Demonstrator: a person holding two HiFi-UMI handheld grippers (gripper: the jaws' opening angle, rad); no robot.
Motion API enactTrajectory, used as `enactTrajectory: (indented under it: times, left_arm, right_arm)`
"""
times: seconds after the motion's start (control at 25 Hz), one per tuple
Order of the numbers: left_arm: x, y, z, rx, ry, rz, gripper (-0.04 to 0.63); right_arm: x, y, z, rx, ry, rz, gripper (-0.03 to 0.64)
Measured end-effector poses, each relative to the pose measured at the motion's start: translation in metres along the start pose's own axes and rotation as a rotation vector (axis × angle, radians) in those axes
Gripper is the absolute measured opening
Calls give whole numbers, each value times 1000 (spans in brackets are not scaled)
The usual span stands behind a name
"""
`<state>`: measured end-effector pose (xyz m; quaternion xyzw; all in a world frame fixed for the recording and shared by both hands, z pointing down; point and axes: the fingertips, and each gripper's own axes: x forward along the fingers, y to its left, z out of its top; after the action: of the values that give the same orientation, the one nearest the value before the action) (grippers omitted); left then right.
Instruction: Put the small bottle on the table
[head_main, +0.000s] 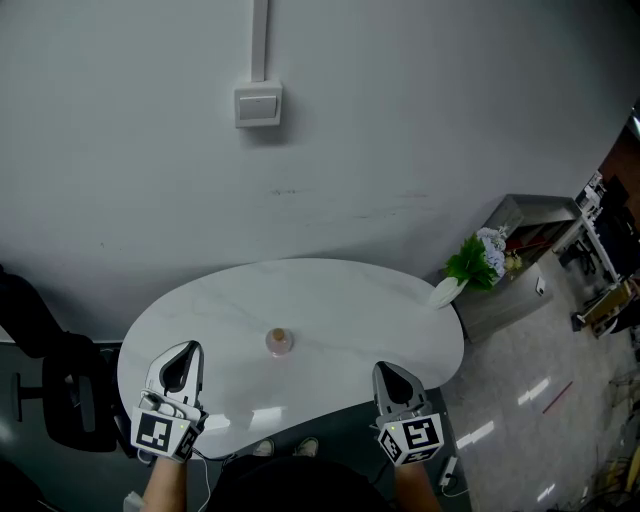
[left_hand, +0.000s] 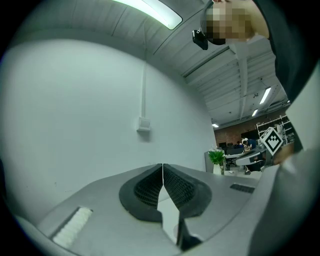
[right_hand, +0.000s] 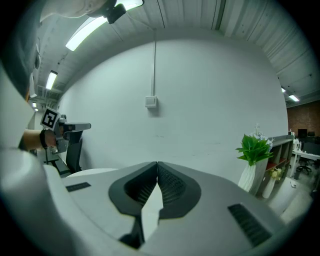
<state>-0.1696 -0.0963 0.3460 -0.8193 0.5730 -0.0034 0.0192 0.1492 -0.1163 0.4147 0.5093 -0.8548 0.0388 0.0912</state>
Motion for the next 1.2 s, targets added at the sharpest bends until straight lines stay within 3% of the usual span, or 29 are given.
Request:
enactTrajectory:
  times: [0.56, 1.2]
  left_arm:
    - [-47, 14, 2, 12, -12, 88, 9]
    - [-59, 9, -6, -8, 5, 62, 9]
  right_arm:
    - [-19, -6, 10, 4, -19, -99, 6]
    - [-24, 27, 10, 4, -24, -65, 6]
